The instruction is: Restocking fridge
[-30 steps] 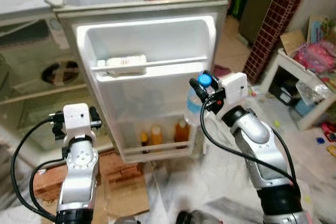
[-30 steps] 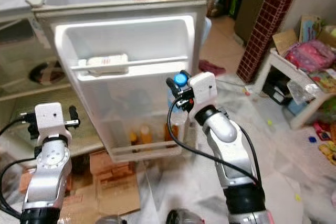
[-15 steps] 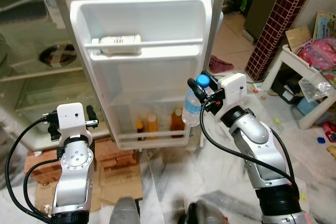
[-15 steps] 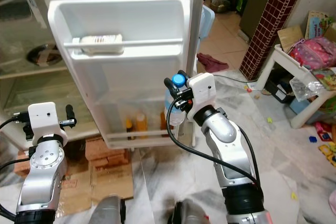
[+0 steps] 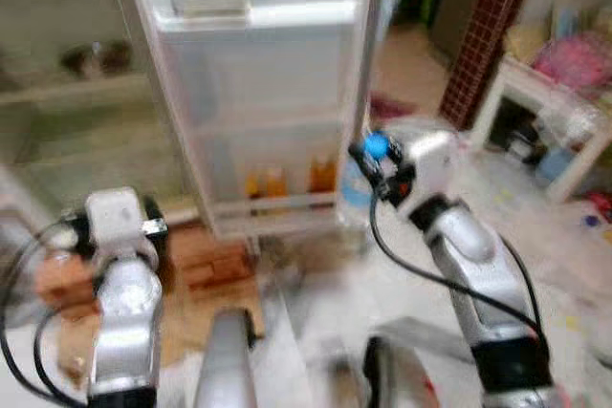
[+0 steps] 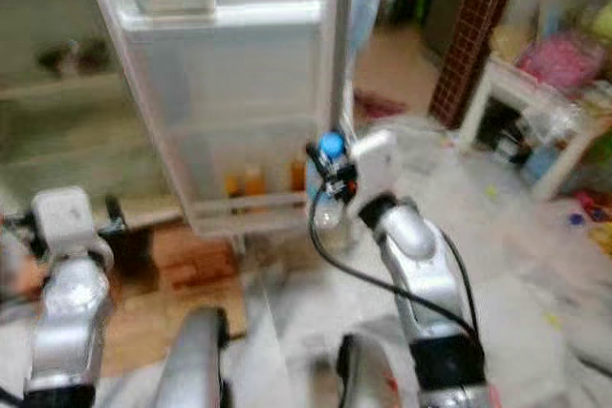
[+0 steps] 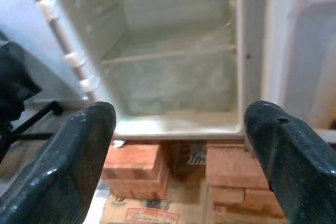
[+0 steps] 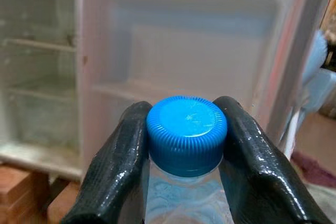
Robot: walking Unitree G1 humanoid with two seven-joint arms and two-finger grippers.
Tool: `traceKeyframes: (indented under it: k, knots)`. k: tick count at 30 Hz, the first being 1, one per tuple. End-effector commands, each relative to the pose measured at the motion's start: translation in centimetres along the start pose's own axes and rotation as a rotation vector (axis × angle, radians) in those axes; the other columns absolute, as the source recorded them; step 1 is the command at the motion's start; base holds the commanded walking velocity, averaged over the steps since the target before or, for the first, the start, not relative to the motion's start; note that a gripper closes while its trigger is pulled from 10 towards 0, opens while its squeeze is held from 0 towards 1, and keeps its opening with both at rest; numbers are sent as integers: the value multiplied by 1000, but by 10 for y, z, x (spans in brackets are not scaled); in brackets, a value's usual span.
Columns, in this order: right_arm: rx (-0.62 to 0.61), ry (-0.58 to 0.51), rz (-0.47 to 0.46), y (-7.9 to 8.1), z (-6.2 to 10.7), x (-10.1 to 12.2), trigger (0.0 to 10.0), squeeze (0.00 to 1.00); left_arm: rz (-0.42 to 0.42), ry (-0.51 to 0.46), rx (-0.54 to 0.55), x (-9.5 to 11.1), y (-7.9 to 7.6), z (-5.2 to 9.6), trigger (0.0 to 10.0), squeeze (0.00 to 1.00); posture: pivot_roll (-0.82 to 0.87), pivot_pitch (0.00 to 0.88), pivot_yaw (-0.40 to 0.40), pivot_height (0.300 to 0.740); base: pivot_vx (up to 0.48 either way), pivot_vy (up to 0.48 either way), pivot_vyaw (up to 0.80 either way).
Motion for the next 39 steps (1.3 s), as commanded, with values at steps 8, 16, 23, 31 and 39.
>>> traceKeyframes:
  k: [8,16,23,31,39]
  knots:
    - [43,-95,15,7,-9,21,10000,0,15,-47,51,16,5,-9,10000,0,2,0,-17,606,312,365,0]
    - [57,-111,11,8,-10,25,10000,0,-1,-81,44,21,2,-12,10000,0,-1,0,-20,606,327,350,0]
    - [68,-116,12,8,-10,26,10000,0,1,-91,27,22,-4,-13,10000,0,-2,0,-21,606,438,40,0]
    - [66,-126,11,7,-10,28,10000,0,6,-87,18,21,-7,-13,10000,0,0,0,-19,606,393,0,0]
    - [47,-107,16,2,-11,25,10000,0,19,-52,-4,16,-15,-8,10000,0,1,0,-20,596,0,0,0]
Point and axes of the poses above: a point about 5 cm out from each wrist's last joint towards the gripper, its own z axis pointing back from the gripper into the wrist, its own x axis along the axis of the wrist's last joint, y = z × x, the point moved 1 cm from there along -z, pointing out of the wrist towards the gripper, and after that the axes turned 2 degrees about z, right-handed, at the moved point
